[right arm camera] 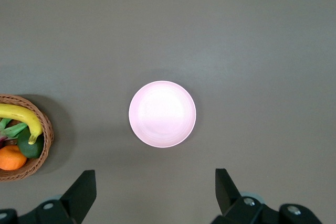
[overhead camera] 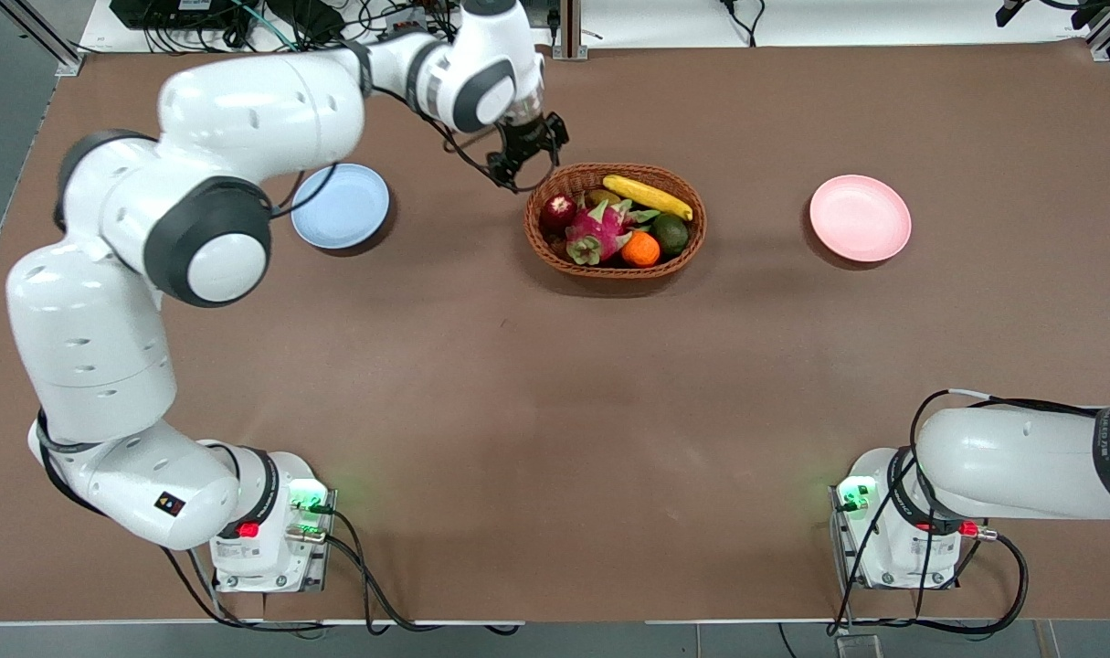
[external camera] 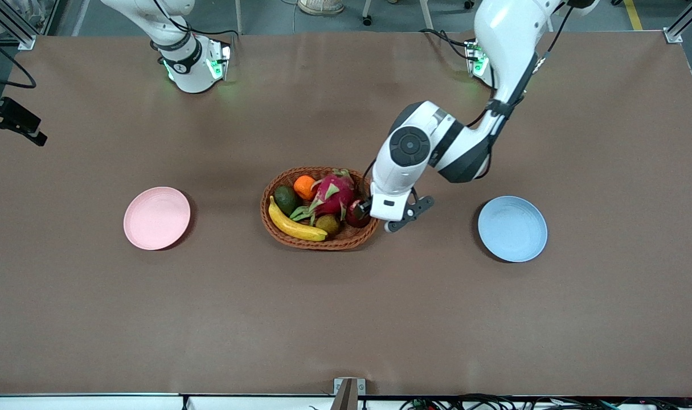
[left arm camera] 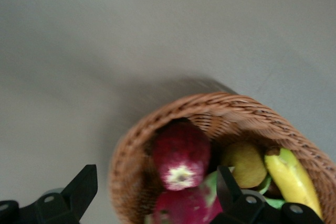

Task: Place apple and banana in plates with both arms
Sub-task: 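Lower the left gripper into the basket and grasp the red apple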

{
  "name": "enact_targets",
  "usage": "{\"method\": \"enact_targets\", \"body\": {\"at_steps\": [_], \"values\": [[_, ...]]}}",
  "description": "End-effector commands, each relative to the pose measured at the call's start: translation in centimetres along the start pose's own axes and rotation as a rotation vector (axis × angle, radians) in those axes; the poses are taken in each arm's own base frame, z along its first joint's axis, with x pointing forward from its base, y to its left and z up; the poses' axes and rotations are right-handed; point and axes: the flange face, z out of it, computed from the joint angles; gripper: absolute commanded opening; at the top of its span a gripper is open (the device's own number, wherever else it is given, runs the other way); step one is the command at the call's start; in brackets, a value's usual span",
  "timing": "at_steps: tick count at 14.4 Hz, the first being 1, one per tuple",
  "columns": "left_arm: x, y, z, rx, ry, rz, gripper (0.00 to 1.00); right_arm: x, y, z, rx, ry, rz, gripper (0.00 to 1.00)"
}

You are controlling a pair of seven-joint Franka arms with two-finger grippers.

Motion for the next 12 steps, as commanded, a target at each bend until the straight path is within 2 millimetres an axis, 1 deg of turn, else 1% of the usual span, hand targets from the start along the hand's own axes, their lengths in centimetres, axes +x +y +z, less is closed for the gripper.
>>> {"method": "enact_targets", "body": {"at_steps": [1, 2, 4, 5, 7, 8, 9, 11, 12], "values": [[-0.6, 0.8, 1.8, -0.025, 0.001, -0.074, 1.0, -0.4, 0.1, 0.7, -0.007, -0.014, -0.009, 1.0], [-0.6, 0.8, 2.4, -0.026, -0.003, -0.09, 1.0, -0.5, 0.1, 0.6, -0.007, -0.011, -0.007, 1.0], [-1.7, 1.0, 4.2, -0.033, -0.004, -0.127, 1.0, -0.5, 0.1, 0.5, -0.007, -0.008, -0.009, 1.0], [-1.8, 1.0, 4.9, -0.025, -0.004, -0.13, 1.0, -0.5, 0.0, 0.3, -0.008, -0.004, -0.01, 1.0], [-1.7, 0.8, 5.9, -0.01, -0.008, -0.138, 1.0, -0.4, -0.2, -0.5, -0.007, 0.015, -0.012, 1.0], [-1.7, 0.8, 6.1, -0.01, -0.009, -0.139, 1.0, -0.2, -0.3, -1.1, -0.007, 0.027, -0.015, 1.0], [-1.8, 0.8, 6.5, -0.01, -0.009, -0.145, 1.0, 0.0, -0.9, -1.5, -0.012, 0.038, -0.028, 1.0], [-2.1, 0.9, 7.0, -0.022, -0.009, -0.157, 0.95, 0.2, -1.2, -2.0, -0.015, 0.047, -0.036, 1.0], [-2.3, 0.9, 7.5, -0.017, -0.011, -0.157, 0.91, 0.3, -1.9, -2.0, -0.01, 0.048, -0.048, 1.0]]}}
